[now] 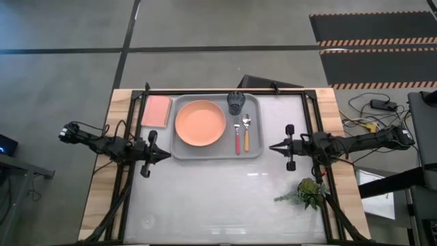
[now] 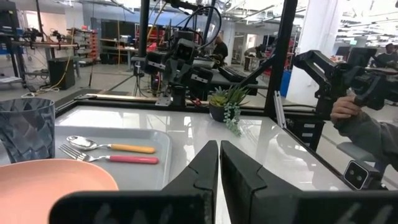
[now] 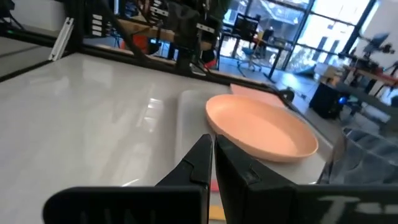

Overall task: Pick and place plate/cup/fork/spoon on tray
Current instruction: Return to Home Position

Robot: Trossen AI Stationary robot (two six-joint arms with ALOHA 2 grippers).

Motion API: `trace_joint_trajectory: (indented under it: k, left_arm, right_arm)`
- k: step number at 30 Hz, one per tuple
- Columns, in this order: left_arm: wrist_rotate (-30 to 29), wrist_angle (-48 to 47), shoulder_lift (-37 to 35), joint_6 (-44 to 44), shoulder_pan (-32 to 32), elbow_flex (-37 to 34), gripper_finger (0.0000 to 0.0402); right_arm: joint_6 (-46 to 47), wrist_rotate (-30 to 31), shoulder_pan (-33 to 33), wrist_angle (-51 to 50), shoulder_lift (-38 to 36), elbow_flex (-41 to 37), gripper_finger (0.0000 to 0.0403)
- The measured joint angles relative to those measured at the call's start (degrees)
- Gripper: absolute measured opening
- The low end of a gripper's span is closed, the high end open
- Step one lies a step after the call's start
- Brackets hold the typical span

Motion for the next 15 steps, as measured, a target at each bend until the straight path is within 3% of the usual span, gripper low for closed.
trace_joint_trajectory:
  k: [8,15]
  left_arm:
    - [0.0,0.0,0.0,-0.1,0.0,0.0,0.0]
    - [0.0,0.0,0.0,-0.1,0.0,-0.1,0.0]
  right_arm:
    - [2.9,0.0,0.0,-0.2,0.3,0.0,0.0009]
    - [-3.5,0.0,0.0,-1.4,0.3,0.0,0.0009]
